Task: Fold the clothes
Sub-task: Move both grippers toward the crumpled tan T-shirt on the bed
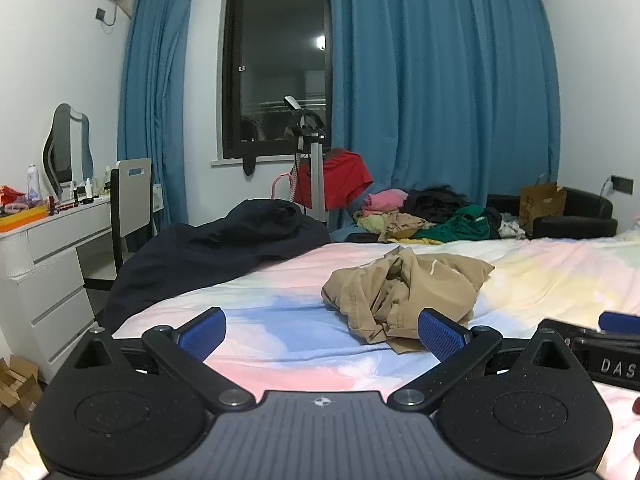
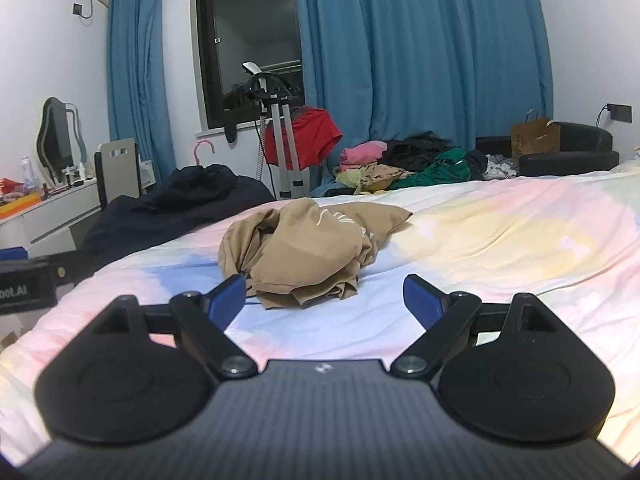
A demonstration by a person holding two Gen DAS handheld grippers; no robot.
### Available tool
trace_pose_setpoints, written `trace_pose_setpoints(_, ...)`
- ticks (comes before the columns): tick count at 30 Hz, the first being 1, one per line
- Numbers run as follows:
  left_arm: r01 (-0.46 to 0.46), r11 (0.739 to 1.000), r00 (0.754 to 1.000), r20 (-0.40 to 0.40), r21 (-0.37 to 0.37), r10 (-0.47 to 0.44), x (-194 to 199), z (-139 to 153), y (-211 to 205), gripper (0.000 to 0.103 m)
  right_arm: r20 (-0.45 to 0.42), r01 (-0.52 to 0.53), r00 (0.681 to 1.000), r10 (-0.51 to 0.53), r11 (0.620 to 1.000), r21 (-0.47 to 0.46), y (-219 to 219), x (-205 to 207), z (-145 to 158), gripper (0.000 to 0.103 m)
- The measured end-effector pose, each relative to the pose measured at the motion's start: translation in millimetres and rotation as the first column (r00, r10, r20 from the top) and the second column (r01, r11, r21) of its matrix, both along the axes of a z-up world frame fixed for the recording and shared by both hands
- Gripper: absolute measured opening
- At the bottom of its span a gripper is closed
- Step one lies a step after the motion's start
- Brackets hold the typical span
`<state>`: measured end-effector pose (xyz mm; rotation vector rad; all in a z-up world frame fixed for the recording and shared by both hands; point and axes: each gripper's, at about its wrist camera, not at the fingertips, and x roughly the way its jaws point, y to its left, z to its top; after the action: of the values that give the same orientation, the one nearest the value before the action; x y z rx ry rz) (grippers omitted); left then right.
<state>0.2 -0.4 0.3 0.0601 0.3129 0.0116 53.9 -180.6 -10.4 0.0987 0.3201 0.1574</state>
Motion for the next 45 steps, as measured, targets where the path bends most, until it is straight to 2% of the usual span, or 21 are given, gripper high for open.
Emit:
trace_pose_setpoints(3, -0.001, 1.0, 1.0, 0.003, 0.004, 0.001, 1, 2, -4, 0.103, 0.001, -0.003, 1.0, 0.003, 1.0, -0.016, 4, 0, -1, 0.087)
trace_pose_setpoints(8, -0.013, 0.999, 1.0, 0.026, -0.035, 0.014, 1, 3, -1, 0.103, -0.002, -0.009, 1.0, 0.009, 1.0, -0.027, 5, 0, -3, 0.087)
trace_pose_setpoints(23, -0.003, 1.0, 0.999, 0.048, 0.029, 0.001, -11, 2, -12, 0.103, -0.004, 0.017, 1.0, -0.017, 1.0, 0.022, -8, 1, -1, 0.087)
trace_pose_setpoints(31, 0.005, 0.999, 1.0, 0.026, 0.031, -0.006, -10, -1, -14, 0.103, 0.014, 0.028, 0.999, -0.029, 0.999, 0.034, -11, 1, 1, 0.087)
trace_pose_setpoints(36, 0.009, 1.0, 1.0, 0.003, 0.0, -0.009, -7, -3, -10, 0.103, 0.029, 0.046, 0.998, -0.047, 0.999, 0.024, -12, 1, 2, 0.087)
trace_pose_setpoints(42, -0.029, 0.998, 1.0, 0.001, 0.049, 0.029, 0, -9, -10, 0.103, 0.035, 0.069, 0.997, -0.071, 0.997, 0.043, -20, 0, 5, 0.087)
trace_pose_setpoints(45, -0.03, 0.999, 0.999, -0.011, 0.039, 0.031, 8, -12, -9, 0.103, 0.036, 0.077, 0.996, -0.079, 0.996, 0.046, -24, 1, 6, 0.087)
